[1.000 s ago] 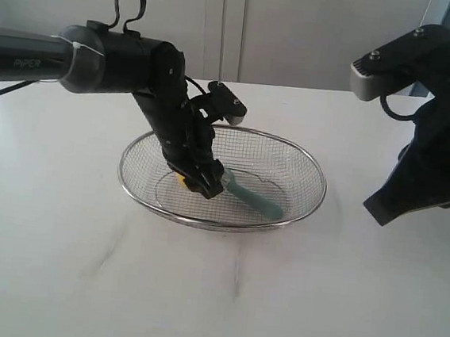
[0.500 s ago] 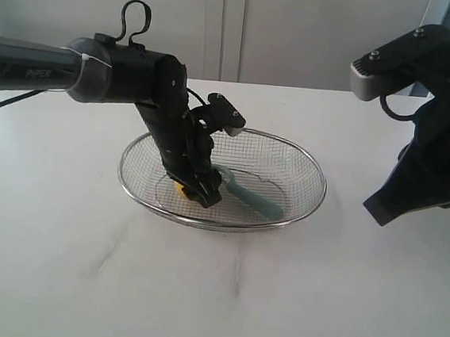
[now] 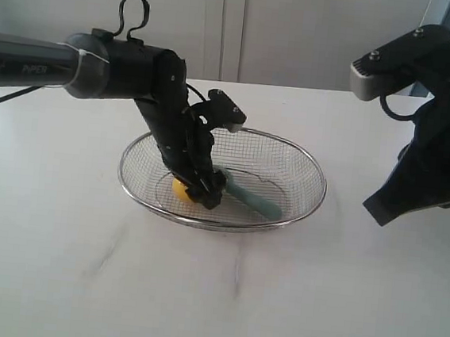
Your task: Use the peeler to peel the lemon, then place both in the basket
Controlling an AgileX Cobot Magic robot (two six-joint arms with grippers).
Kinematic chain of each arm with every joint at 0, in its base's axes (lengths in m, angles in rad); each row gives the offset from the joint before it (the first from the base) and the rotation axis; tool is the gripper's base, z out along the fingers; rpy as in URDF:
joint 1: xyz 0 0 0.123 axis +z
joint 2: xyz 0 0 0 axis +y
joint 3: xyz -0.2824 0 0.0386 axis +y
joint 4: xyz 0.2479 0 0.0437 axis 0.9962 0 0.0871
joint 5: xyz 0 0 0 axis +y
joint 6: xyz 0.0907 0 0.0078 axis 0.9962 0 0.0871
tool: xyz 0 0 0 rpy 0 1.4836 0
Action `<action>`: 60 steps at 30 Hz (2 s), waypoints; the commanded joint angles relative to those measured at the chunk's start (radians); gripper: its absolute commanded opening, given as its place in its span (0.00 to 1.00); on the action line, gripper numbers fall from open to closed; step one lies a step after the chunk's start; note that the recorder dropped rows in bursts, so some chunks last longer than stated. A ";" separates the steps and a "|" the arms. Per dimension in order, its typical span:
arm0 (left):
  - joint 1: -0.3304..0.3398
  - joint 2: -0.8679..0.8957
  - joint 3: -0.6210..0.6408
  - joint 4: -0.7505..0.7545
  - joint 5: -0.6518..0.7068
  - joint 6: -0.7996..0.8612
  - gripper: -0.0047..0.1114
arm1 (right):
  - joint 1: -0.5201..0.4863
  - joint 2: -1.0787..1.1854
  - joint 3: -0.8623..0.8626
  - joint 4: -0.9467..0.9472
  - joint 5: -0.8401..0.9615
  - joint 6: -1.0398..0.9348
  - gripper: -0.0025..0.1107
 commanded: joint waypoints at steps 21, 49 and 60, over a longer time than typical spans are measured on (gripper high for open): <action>0.000 -0.560 0.004 0.192 0.592 -0.212 0.23 | -0.002 -0.009 0.004 -0.007 -0.007 0.006 0.02; 0.000 -1.815 0.684 0.249 0.524 -0.364 0.04 | -0.002 -0.777 0.341 -0.119 -0.519 0.301 0.02; 0.000 -1.815 0.706 0.247 0.586 -0.367 0.04 | -0.002 -0.850 0.343 -0.117 -0.754 0.301 0.02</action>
